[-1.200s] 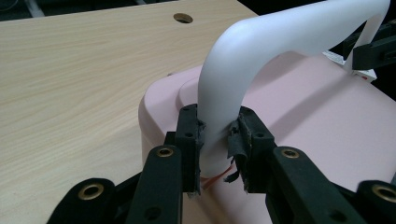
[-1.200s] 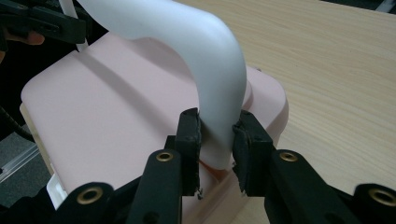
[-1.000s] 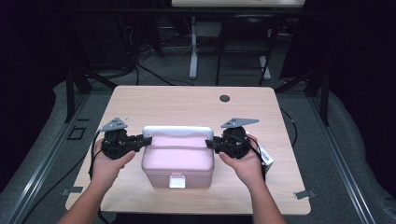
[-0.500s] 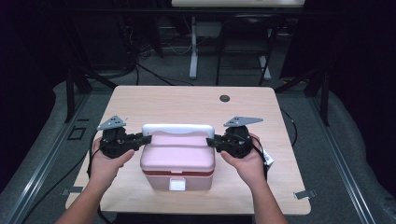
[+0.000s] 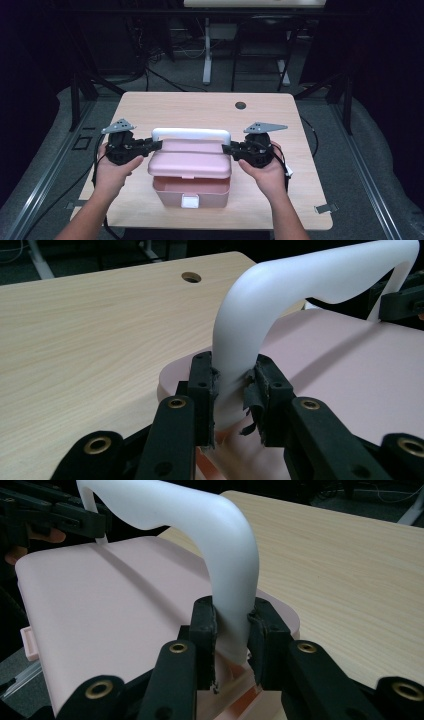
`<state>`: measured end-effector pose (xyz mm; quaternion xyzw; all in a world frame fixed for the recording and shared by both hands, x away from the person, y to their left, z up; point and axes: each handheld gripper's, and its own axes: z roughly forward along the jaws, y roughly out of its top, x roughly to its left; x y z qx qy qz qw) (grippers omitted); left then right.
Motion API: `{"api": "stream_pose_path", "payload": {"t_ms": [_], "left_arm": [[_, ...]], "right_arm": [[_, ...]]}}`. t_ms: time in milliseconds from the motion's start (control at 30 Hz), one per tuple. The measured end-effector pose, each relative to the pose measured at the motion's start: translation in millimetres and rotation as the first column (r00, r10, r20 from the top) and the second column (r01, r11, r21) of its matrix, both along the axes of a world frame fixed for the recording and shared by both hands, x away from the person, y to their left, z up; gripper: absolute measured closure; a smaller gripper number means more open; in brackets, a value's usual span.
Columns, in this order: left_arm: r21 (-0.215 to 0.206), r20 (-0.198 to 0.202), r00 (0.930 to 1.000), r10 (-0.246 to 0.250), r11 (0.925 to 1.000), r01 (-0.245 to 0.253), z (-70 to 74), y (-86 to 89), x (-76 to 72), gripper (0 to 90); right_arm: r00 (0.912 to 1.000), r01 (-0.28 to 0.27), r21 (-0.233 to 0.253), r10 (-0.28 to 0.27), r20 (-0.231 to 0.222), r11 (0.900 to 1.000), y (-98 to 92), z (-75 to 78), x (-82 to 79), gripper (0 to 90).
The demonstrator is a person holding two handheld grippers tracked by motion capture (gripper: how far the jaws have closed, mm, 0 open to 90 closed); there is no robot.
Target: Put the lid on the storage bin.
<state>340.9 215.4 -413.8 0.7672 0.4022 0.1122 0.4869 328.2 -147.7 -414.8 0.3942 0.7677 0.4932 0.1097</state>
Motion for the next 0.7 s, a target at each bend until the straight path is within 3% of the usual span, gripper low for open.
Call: {"api": "stream_pose_path", "payload": {"t_ms": [433,700], "left_arm": [[-0.004,0.005,1.0,0.006,1.0,-0.006,1.8,-1.7,1.7,72.7],[0.002,0.045,0.999,0.008,1.0,-0.008,12.1,10.7,-17.1,67.2]], "right_arm": [[1.0,0.0,0.039,0.001,-0.007,0.999,-3.2,1.2,0.4,74.2],[1.0,-0.001,0.046,0.002,-0.005,0.999,-4.2,0.3,1.2,74.2]]}}
